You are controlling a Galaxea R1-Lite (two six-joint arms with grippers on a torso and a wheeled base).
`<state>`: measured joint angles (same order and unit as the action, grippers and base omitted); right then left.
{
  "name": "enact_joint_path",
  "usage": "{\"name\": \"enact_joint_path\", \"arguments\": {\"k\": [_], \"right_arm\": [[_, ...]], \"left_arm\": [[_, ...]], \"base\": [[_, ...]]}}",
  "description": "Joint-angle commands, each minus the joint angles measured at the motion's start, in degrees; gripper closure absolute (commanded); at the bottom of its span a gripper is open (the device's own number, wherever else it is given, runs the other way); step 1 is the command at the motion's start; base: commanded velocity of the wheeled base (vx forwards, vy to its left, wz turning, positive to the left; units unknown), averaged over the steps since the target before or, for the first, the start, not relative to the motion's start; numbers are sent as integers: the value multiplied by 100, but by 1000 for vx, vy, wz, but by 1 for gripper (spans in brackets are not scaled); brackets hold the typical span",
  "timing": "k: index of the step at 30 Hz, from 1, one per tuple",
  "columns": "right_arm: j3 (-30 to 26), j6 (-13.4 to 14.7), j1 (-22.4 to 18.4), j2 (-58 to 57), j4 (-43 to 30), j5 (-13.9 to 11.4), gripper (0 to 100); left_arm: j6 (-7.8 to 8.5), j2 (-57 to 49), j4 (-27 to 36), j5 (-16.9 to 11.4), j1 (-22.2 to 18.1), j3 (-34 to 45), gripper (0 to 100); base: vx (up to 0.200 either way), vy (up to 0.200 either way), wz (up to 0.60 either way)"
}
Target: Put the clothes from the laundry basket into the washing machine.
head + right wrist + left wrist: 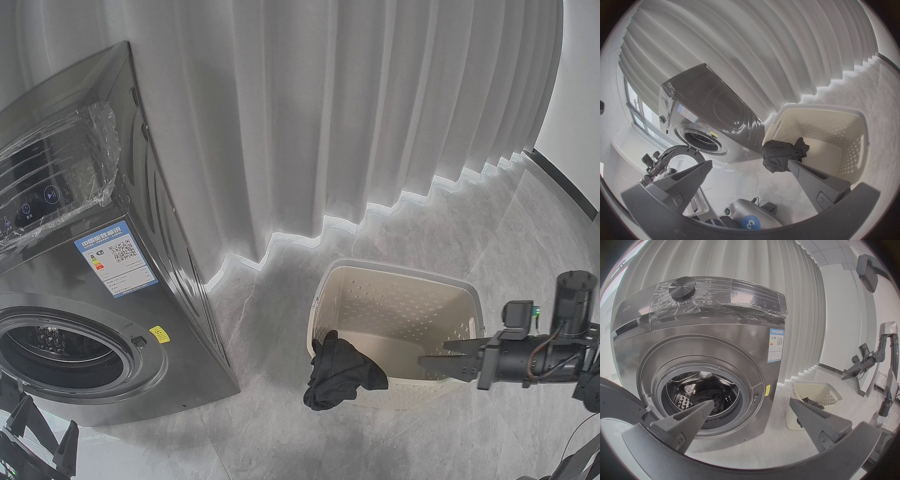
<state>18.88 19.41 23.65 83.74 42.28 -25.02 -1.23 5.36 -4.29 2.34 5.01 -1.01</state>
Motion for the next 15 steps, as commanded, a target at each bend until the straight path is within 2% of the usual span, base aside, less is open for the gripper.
{"name": "enact_joint_path", "arguments": {"k": [1,4,6,7,13,14,15], "right_arm": [[72,634,825,2129,1274,665,0],[63,942,957,2657,1942,911,0],[54,1039,966,2780,2136,946,0],[54,1241,966,3043,2487,955,0],[89,1575,966,3579,2593,999,0],[98,1645,975,3641,2601,1069,0],[168,1795,1001,3746,2654,1324,0]], "left_arm": [[-9,9,-2,3,0,101,0],[-18,9,-2,3,0,101,0],[-18,9,-2,3,0,101,0],[-18,9,-2,3,0,101,0],[-18,9,-2,3,0,101,0],[-18,9,-2,3,0,101,0],[-18,9,-2,3,0,101,0]], "base": [[0,0,0],[0,0,0],[0,0,0],[0,0,0],[0,0,0],[0,0,0],[0,0,0]]}}
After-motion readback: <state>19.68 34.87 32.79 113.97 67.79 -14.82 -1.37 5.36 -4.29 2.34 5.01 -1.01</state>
